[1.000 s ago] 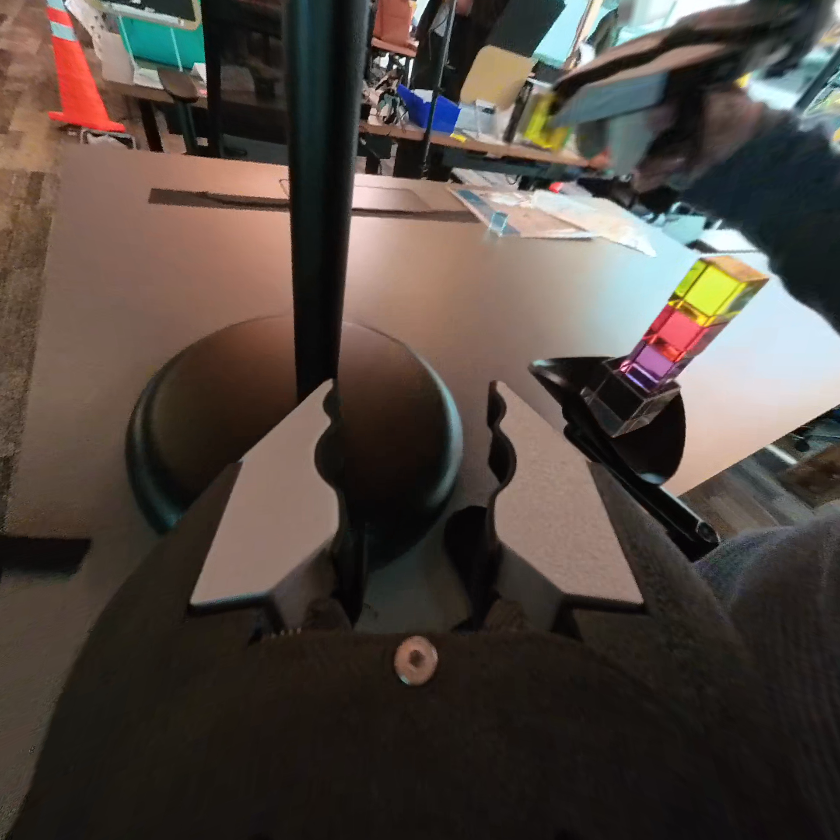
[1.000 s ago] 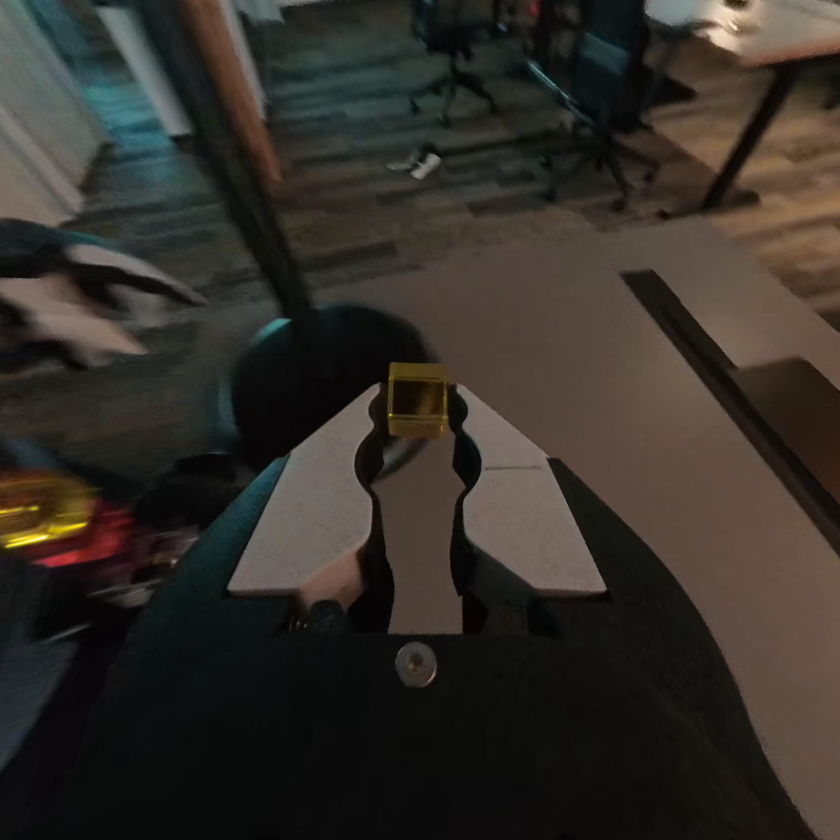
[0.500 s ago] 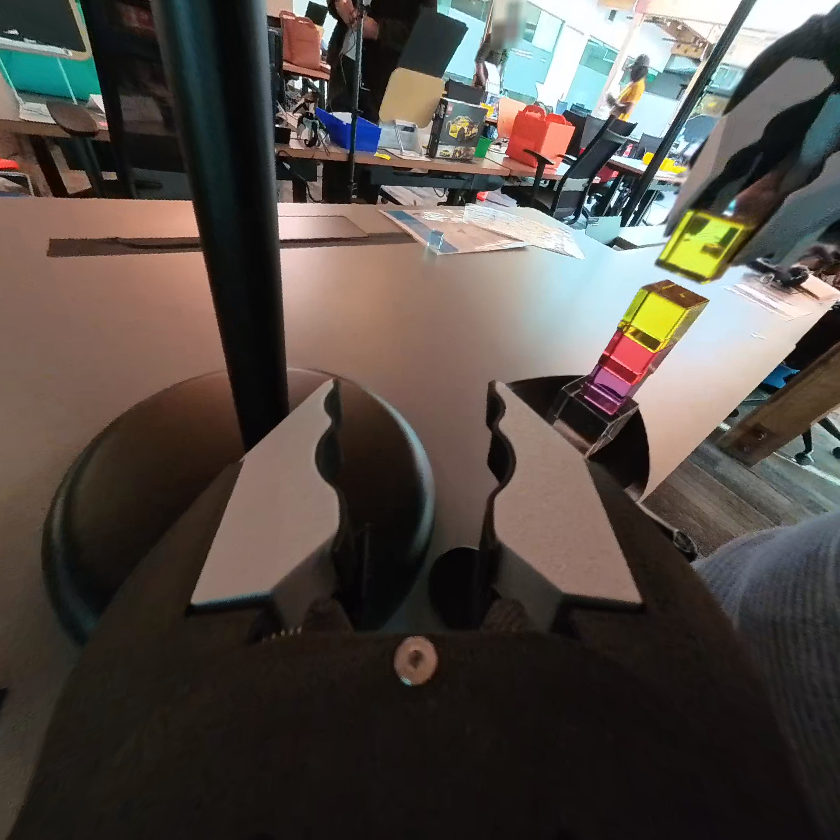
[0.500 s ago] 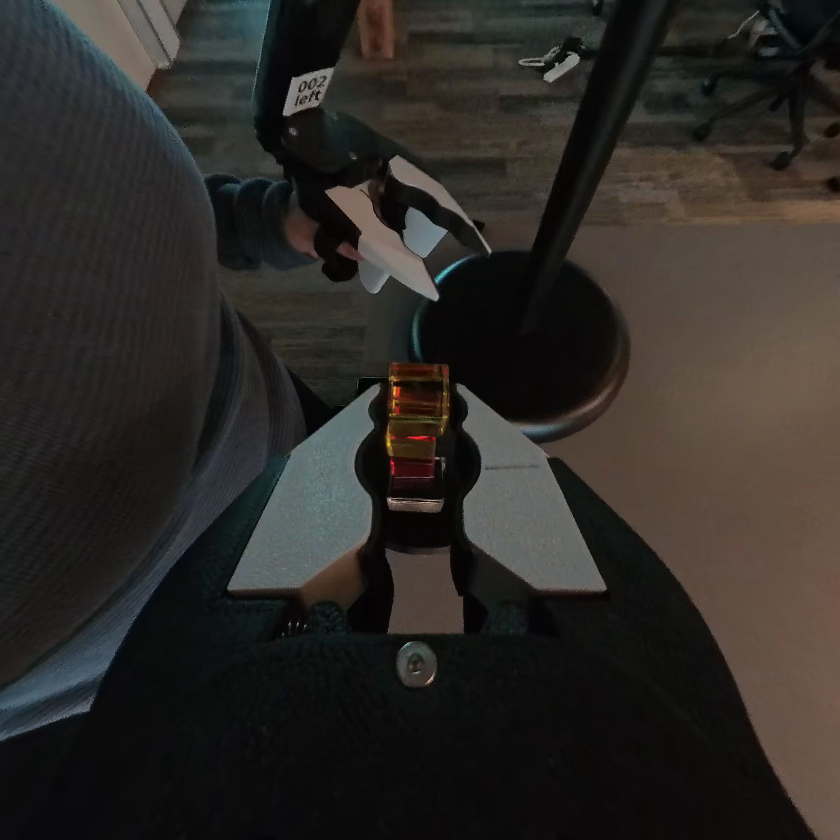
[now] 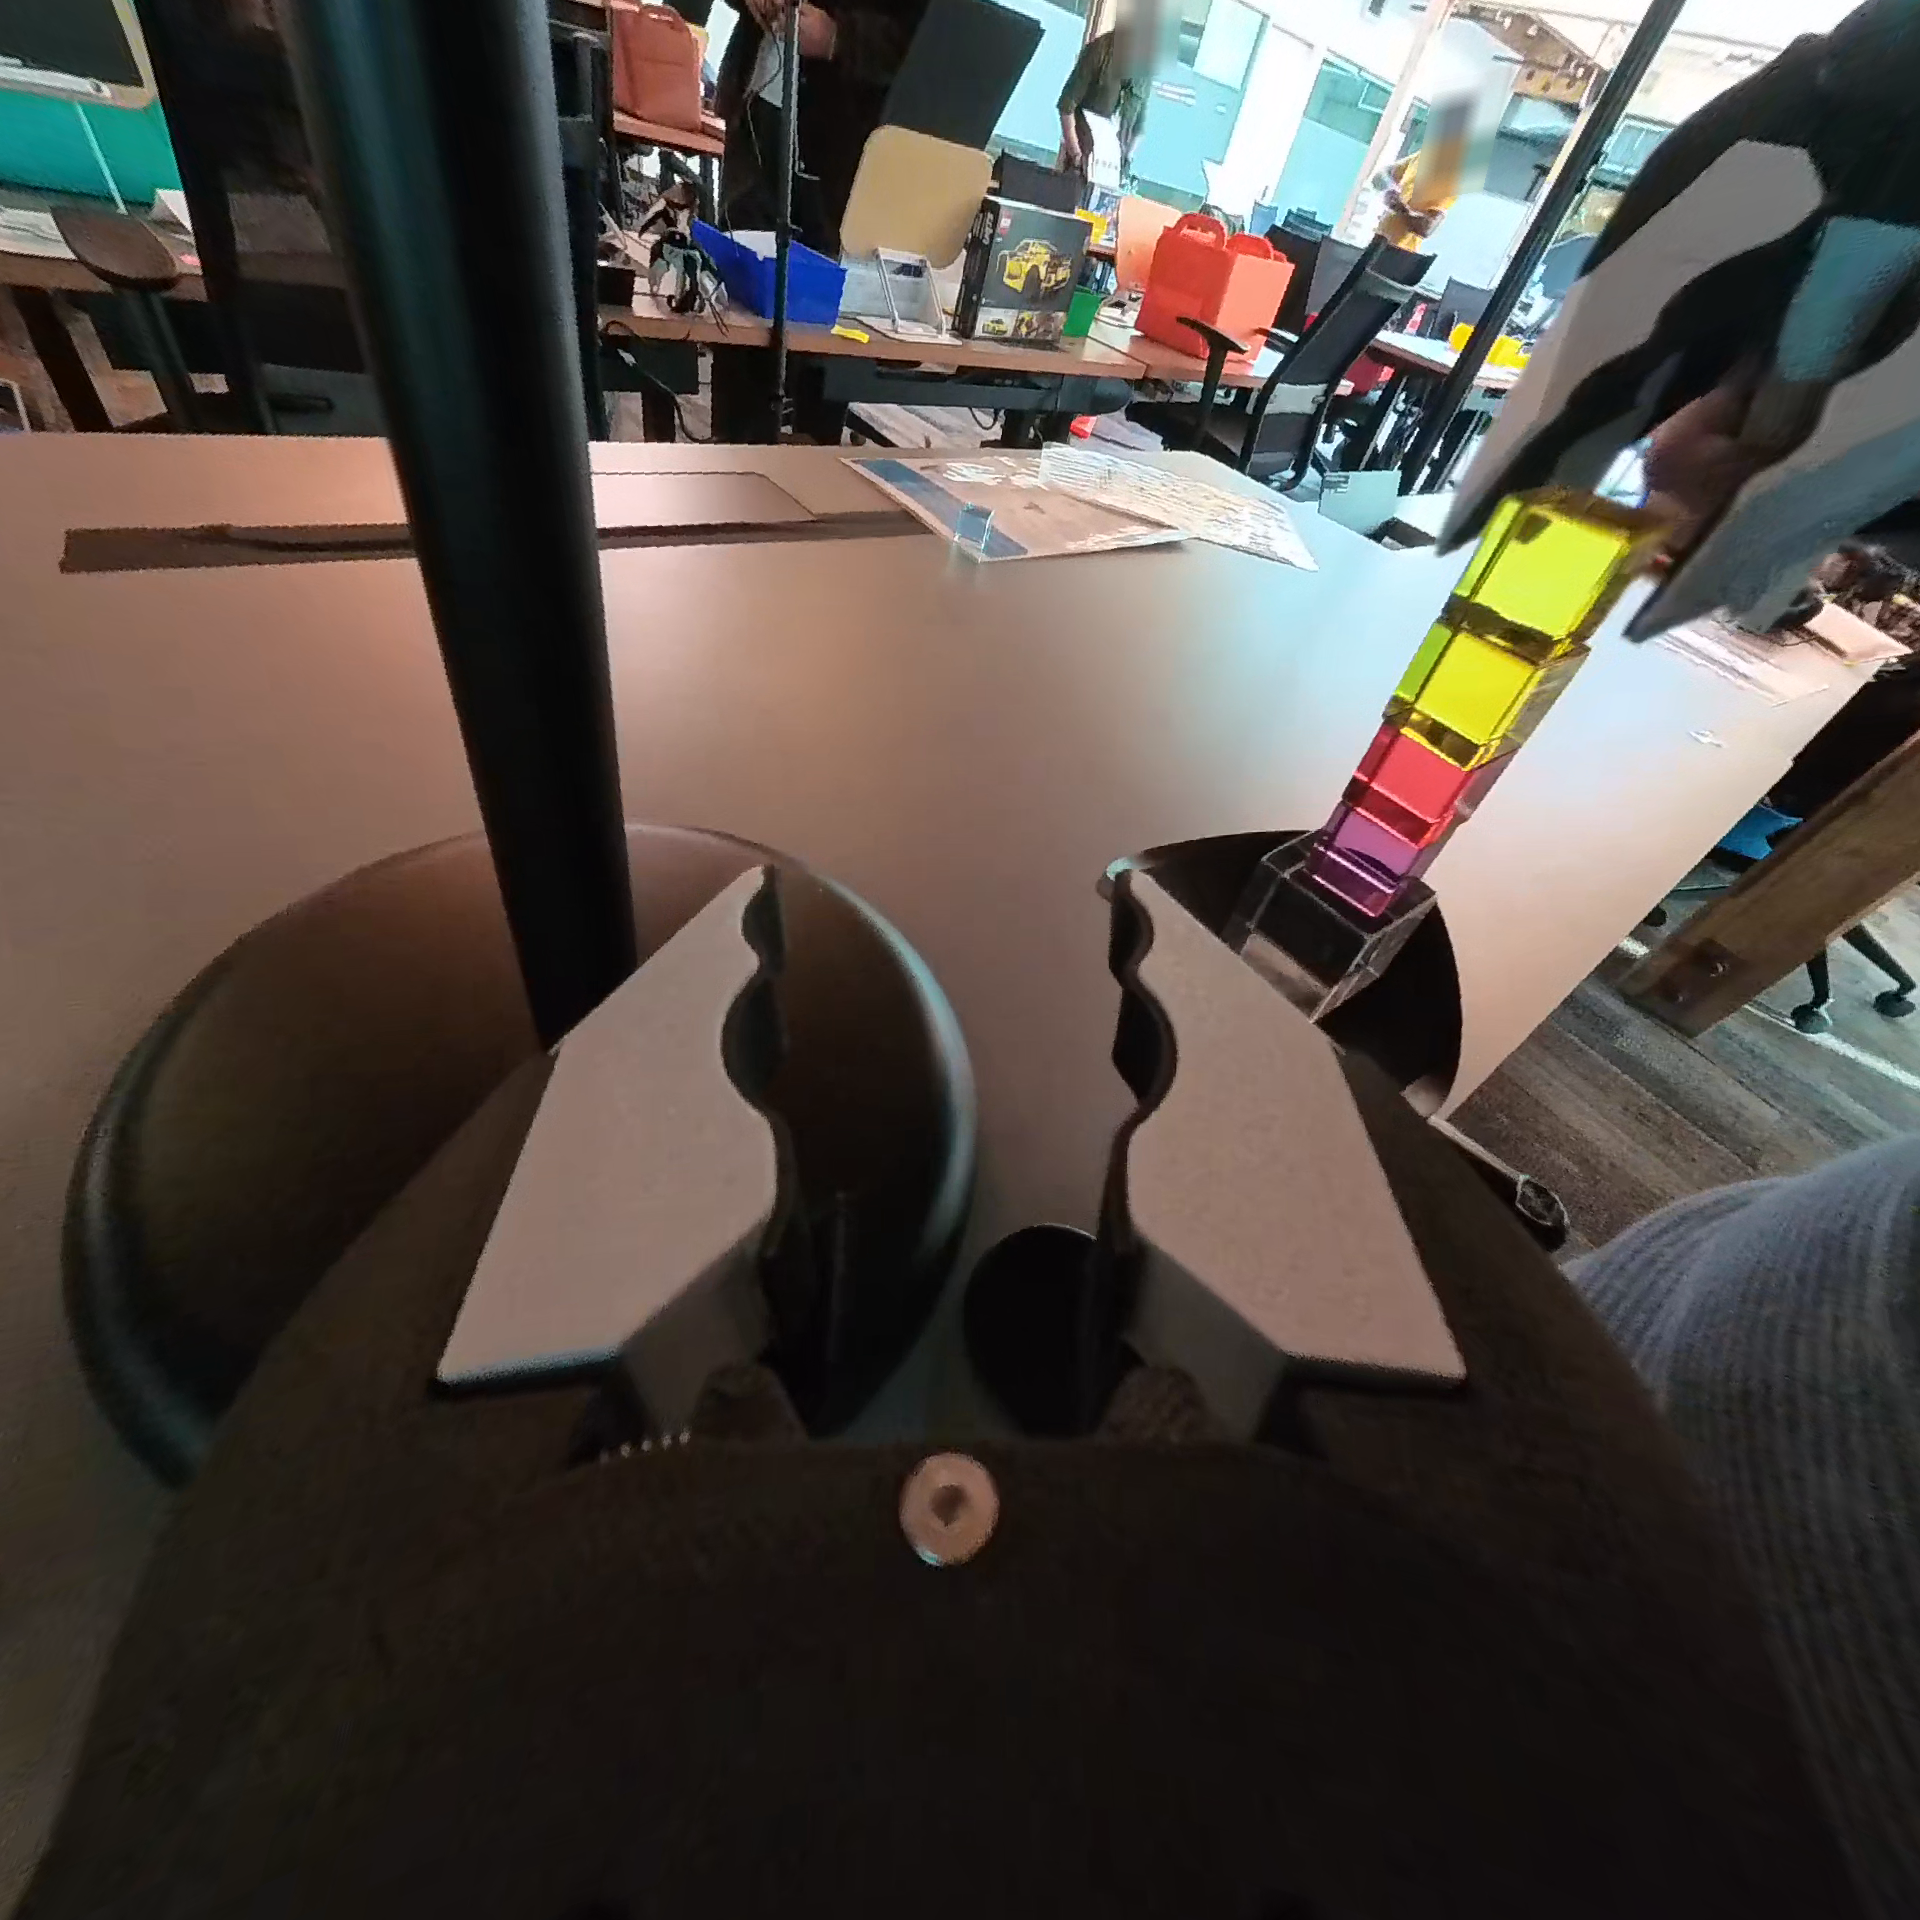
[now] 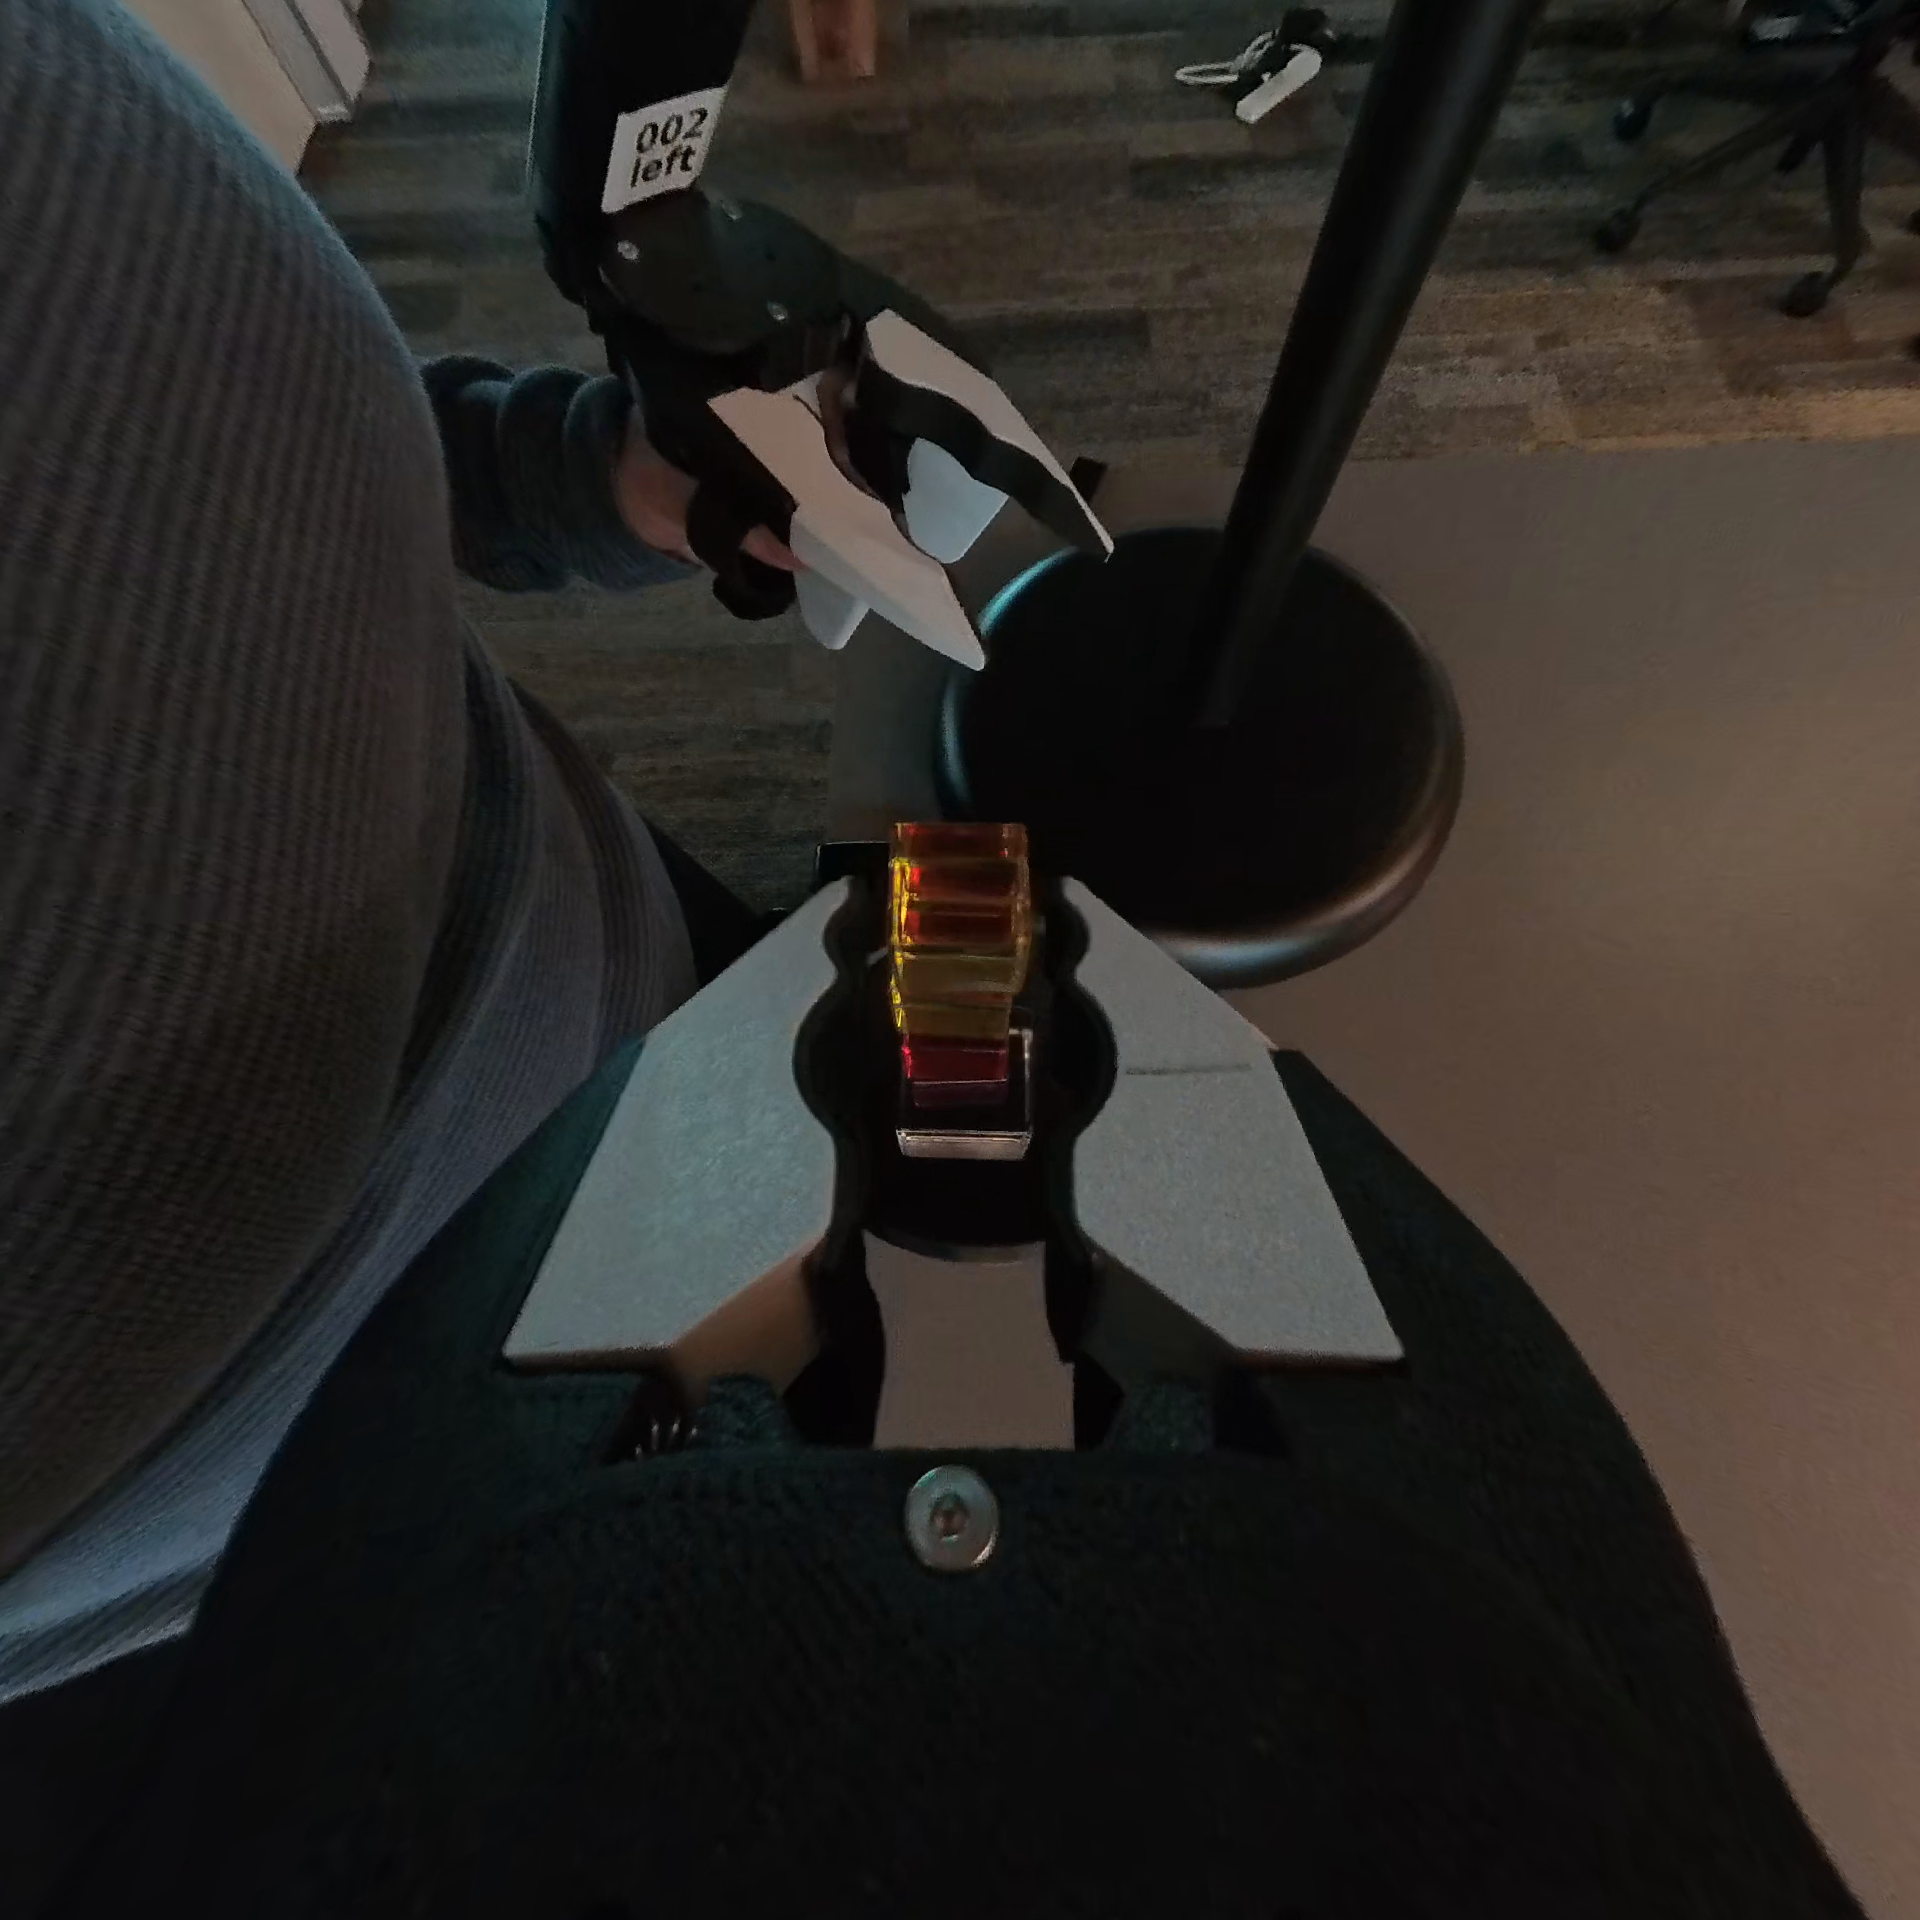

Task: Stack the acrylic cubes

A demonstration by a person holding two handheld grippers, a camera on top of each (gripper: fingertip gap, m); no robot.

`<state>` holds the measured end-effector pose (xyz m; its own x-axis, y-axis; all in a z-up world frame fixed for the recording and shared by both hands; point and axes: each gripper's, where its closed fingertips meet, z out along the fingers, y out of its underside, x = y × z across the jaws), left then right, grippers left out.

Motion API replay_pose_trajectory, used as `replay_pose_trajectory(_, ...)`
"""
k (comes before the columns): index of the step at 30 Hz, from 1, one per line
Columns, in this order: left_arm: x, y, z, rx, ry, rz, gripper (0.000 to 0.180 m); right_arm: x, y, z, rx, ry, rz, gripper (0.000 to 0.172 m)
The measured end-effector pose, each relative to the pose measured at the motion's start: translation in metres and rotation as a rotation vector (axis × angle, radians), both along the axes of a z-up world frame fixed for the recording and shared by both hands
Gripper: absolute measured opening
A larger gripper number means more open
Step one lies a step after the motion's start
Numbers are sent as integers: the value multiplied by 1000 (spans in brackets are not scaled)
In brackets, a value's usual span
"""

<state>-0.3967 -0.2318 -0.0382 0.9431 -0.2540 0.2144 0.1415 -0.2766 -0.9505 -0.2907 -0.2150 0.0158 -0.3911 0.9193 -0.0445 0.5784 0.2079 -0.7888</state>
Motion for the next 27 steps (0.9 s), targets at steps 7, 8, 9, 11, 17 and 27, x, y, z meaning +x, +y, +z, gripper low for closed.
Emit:
replay_pose_trajectory(7, -3, 0, -1, -2, -3, 14, 63, 7, 9, 6, -15, 20, -12, 66)
replay_pose_trajectory(8, -5, -1, -1, -3, -2, 20, 63, 10, 19, 10, -2, 42, -41, 71)
replay_pose_trajectory(9, -6, -1, -1, -4, -3, 29, 64, 14, 38, 14, 17, 62, -104, 74)
replay_pose_trajectory(11, -10, -2, -2, -6, -8, 48, 64, 22, 105, 15, 79, 99, -348, 70)
replay_pose_trajectory(17, -16, -3, -8, -25, -29, 109, 64, 92, 338, -57, 61, 203, -1108, 54)
replay_pose_trajectory(27, -3, -25, -27, -110, -84, 291, 64, 90, 500, -170, 275, -51, -1074, 60)
